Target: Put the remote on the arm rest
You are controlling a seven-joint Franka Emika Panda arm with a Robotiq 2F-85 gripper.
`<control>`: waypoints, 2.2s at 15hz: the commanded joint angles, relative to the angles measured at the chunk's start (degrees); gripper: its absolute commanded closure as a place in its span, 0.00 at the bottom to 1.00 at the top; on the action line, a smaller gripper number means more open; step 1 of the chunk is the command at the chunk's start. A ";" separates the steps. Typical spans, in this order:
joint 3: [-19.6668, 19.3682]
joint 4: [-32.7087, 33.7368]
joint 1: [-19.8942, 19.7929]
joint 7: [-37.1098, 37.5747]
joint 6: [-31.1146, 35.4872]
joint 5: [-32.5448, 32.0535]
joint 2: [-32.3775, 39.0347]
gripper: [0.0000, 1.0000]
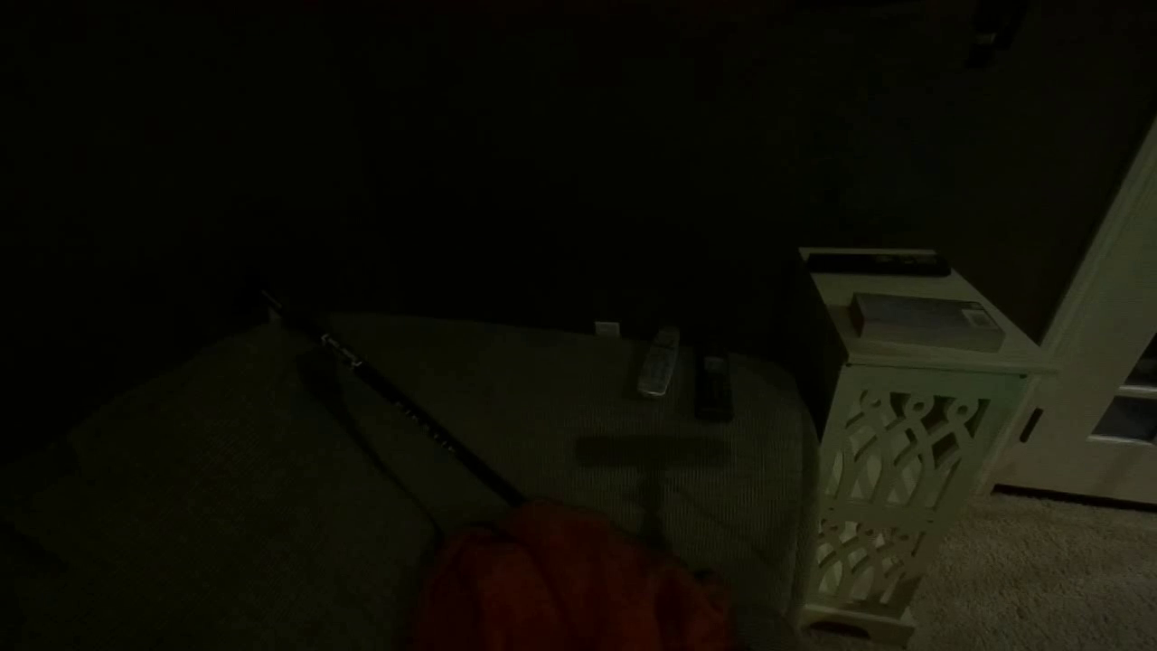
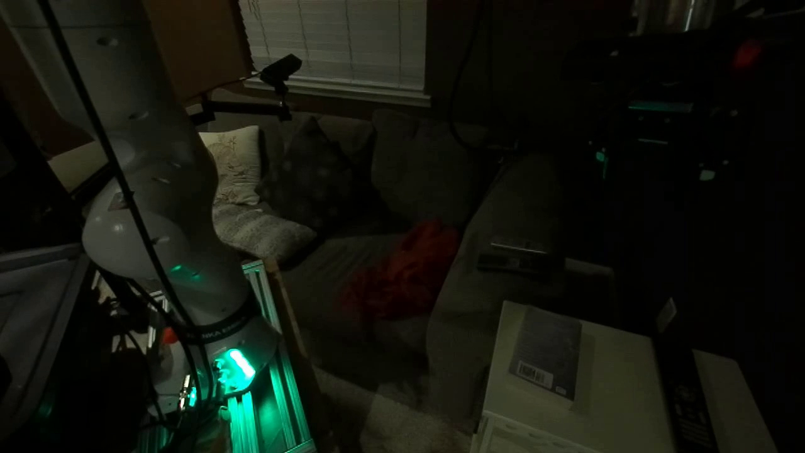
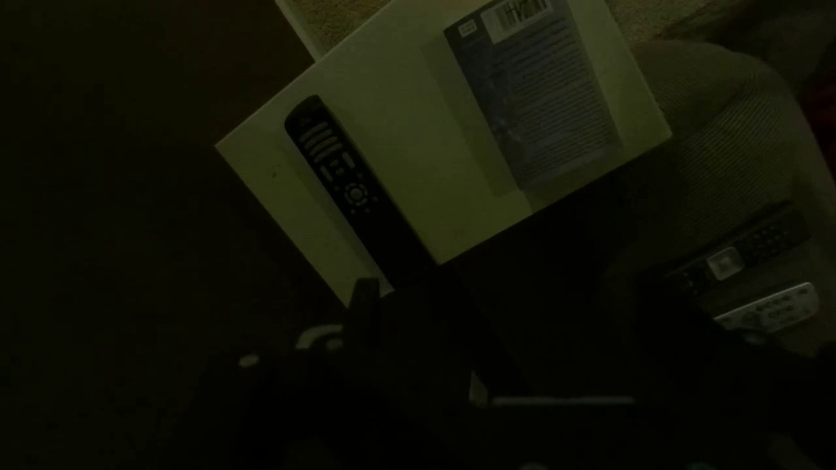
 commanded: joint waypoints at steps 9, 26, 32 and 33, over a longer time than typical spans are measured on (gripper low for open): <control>2.76 25.09 -10.87 -9.66 2.57 8.79 30.89 0.00; 12.94 36.63 -21.94 -26.72 2.13 7.29 49.45 0.00; 11.98 41.45 -20.60 -32.05 6.79 4.93 56.17 0.00; 12.14 42.43 -20.39 -33.00 7.14 4.74 56.68 0.00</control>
